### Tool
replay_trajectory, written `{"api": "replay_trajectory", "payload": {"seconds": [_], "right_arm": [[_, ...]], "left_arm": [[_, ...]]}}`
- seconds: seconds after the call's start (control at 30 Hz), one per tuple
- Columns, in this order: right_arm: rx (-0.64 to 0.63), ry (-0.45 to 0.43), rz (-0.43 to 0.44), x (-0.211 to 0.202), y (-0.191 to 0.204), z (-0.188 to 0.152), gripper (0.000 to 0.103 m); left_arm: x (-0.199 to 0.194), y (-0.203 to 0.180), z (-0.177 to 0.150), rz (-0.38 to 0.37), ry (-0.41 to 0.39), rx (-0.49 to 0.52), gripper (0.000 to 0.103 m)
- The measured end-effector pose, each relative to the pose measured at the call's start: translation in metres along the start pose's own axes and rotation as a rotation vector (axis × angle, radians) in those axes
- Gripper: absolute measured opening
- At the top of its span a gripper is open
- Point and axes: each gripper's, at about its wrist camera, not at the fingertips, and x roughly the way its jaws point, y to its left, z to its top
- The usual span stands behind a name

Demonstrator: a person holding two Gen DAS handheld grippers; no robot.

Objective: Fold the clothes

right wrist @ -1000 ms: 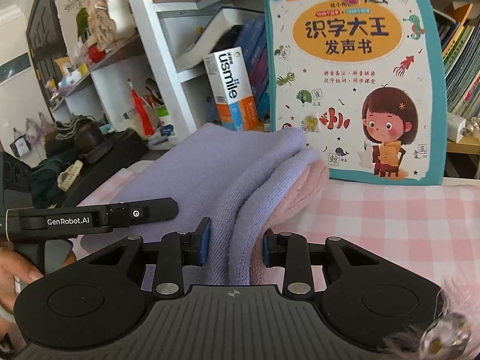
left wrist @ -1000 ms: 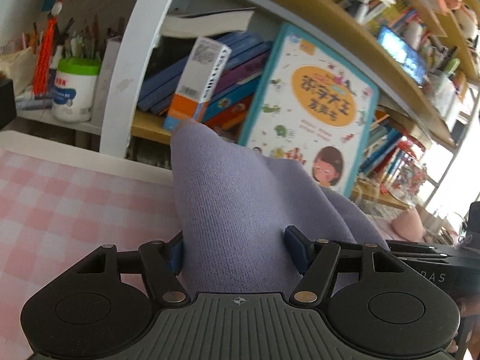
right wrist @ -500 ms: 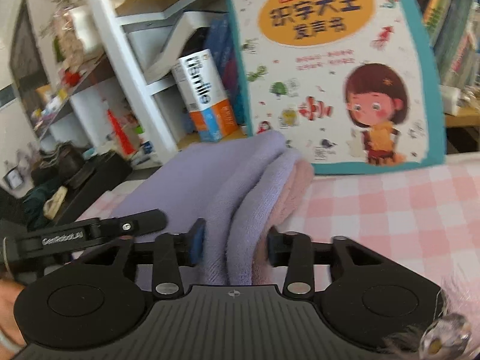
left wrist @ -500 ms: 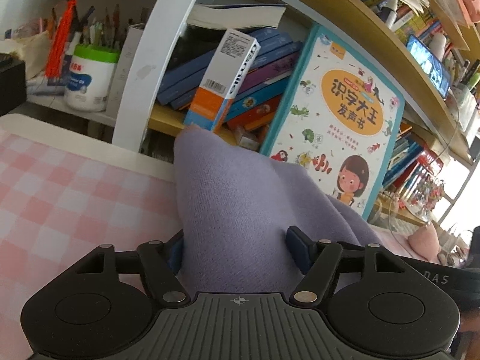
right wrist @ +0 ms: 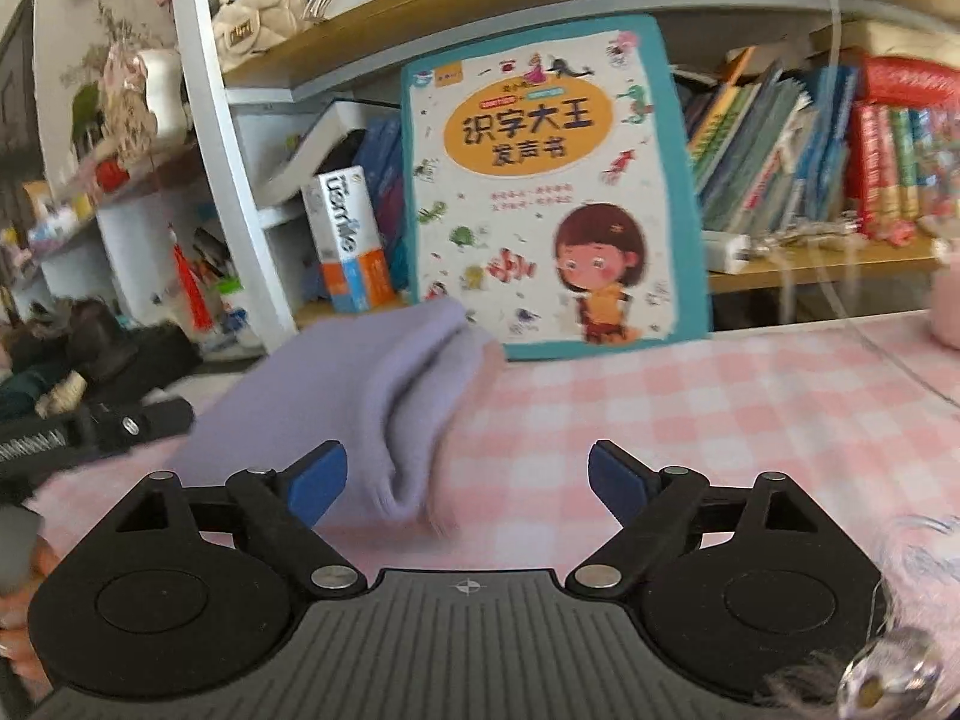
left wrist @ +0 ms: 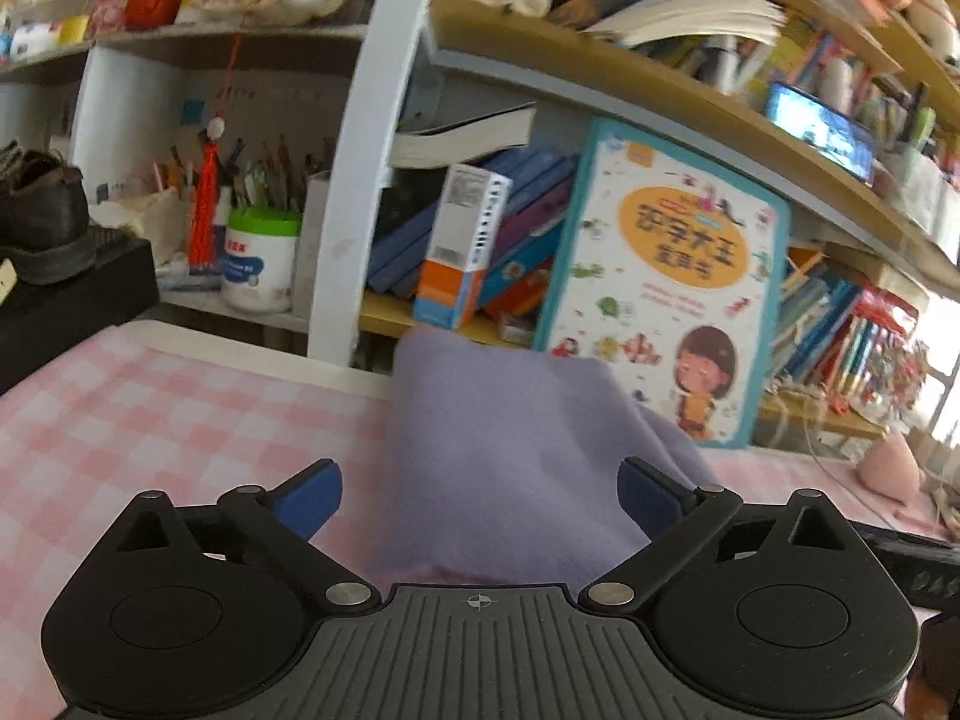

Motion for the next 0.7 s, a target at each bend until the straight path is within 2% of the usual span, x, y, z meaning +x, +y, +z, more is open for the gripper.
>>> {"api": "replay_trajectory", "payload": {"seconds": [0.13,0.2,0.37,0.5,0.6,0.7], "right_arm": [[-0.024,0.001,-0.055,-0.016,0.004,-0.012,0.087],[-0.042,-0.014,-0.079,-0.023,0.008,-0.017,0.092],[-0.091,-0.058,-0.107,-0.034,0.017,-0.024,0.095],[-0.089,-0.06,-0.12,-0.04,0.022,-0.027,0.098],[-0.123,-0.091,-0.167,-0.045,0.03,-0.03,0.103],[-0.161,-0.112,-0.195,-0.048,0.036,-0.032,0.103]], "left_arm": [[-0.017,-0.02,-0.009,0.015,-0.057,0.076,0.103],[-0.022,-0.028,-0.013,0.035,-0.076,0.113,0.103],[-0.026,-0.038,-0.024,0.051,-0.091,0.191,0.103],[-0.026,-0.04,-0.032,0.068,-0.069,0.207,0.103],[-0.03,-0.04,-0.038,0.086,-0.06,0.214,0.103],[-0.037,-0.038,-0.04,0.093,-0.078,0.206,0.103]]}}
